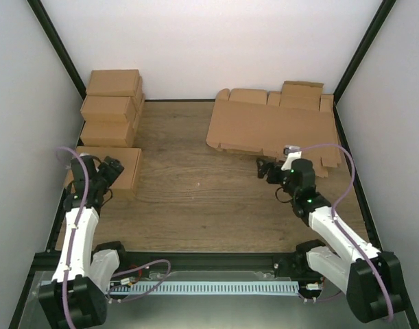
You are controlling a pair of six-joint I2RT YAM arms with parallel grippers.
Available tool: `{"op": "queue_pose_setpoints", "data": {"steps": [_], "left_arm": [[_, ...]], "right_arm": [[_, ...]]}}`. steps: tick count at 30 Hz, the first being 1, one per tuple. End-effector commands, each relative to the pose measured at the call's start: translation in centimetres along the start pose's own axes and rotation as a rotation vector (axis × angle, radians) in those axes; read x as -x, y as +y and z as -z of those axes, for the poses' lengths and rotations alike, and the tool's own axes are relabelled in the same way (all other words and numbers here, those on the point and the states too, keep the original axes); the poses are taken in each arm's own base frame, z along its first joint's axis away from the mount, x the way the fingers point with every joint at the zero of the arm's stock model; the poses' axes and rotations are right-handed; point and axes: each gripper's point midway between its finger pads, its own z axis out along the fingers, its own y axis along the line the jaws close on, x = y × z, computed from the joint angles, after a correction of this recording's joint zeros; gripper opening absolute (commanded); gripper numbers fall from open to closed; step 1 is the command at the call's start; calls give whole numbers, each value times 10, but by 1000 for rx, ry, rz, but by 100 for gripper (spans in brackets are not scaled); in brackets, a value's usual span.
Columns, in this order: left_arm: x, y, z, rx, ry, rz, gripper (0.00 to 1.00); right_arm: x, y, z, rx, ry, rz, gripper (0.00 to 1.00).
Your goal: Fold the paper box
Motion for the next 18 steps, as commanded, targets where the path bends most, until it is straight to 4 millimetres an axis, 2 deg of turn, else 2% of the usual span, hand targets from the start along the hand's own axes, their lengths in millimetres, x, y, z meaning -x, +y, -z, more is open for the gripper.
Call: {"op": "queue_pose_setpoints", "data": {"steps": [1, 5, 8, 14, 15, 18], "left_arm": [[11, -18, 8, 18, -71, -117, 90], [27, -16, 17, 56, -151, -137, 90], [32, -30, 17, 5, -179, -240, 89], [18, -72, 14, -218, -237, -504, 90], [14, -80, 16, -270, -261, -546, 92], [6, -92, 22, -382, -353, -624, 100]], "right_arm": [[17, -39, 6, -89, -56, -144, 100], [32, -59, 15, -179, -141, -103, 100], [33, -55, 20, -147, -218, -11, 100], [38, -31, 28, -23, -312, 206, 100], [39, -30, 25, -21, -308, 232, 100], [44, -44, 17, -93, -329, 236, 100]]}}
